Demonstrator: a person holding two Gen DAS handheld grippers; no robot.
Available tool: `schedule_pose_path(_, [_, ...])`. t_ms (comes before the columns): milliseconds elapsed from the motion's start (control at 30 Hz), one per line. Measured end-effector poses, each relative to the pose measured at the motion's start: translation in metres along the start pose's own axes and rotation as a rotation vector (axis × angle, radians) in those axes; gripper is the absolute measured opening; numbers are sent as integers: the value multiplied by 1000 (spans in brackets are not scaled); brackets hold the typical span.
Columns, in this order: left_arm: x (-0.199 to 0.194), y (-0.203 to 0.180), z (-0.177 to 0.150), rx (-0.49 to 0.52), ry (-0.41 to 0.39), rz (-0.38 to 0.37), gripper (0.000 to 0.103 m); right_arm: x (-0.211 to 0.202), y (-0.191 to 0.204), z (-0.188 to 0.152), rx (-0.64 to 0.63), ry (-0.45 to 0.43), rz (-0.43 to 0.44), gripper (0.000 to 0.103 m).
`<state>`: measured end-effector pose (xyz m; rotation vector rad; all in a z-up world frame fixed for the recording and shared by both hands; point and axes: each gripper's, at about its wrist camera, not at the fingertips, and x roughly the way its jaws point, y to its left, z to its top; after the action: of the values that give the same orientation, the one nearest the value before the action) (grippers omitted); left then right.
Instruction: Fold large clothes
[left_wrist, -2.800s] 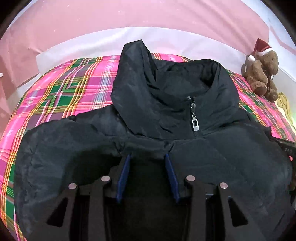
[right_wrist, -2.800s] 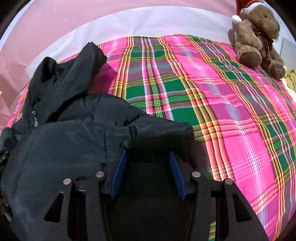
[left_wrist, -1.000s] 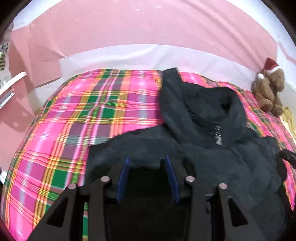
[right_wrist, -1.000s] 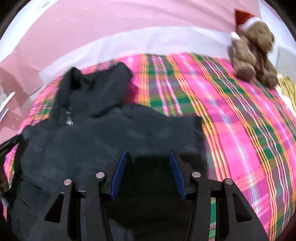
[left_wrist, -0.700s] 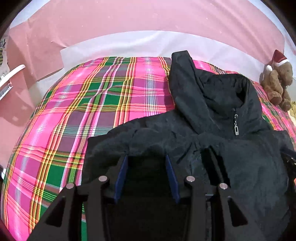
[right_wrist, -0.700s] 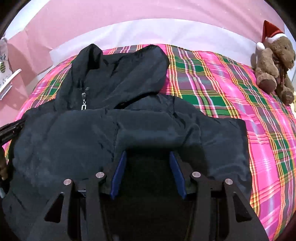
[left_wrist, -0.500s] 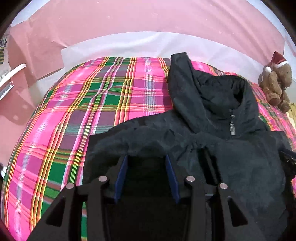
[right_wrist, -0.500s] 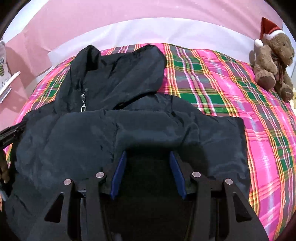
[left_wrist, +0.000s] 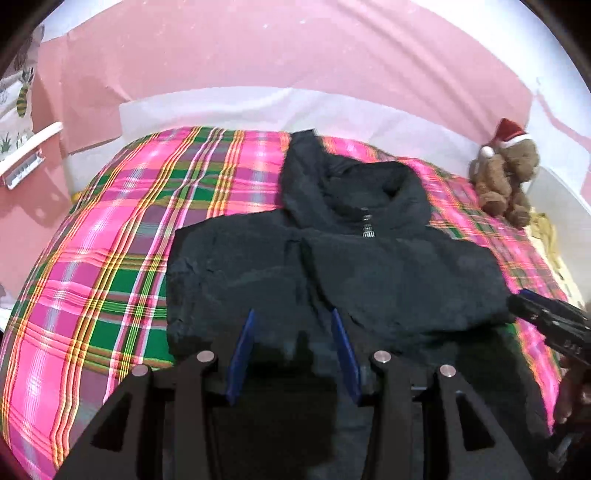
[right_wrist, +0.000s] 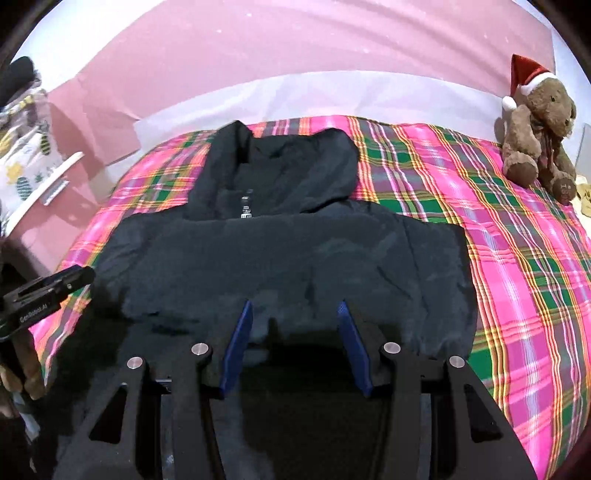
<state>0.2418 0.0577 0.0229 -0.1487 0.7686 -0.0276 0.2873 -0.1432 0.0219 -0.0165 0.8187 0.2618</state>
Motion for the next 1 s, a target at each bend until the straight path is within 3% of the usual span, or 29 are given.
schedule_pose_path(233, [-24, -21, 36, 42, -43, -42, 58, -24, 10, 22, -12, -18, 30, 49])
schedule_pose_path(433, [-6, -30, 88, 68, -53, -34, 62, -19, 2, 68, 4, -35, 37, 49])
schedule_pose_path(633, [46, -31, 131, 70, -13, -28, 65, 19, -18, 121, 44, -15, 29, 49])
schedule_pose_path(1000, [182, -26, 183, 80, 73, 36, 65, 141, -72, 187, 100, 71, -4, 49])
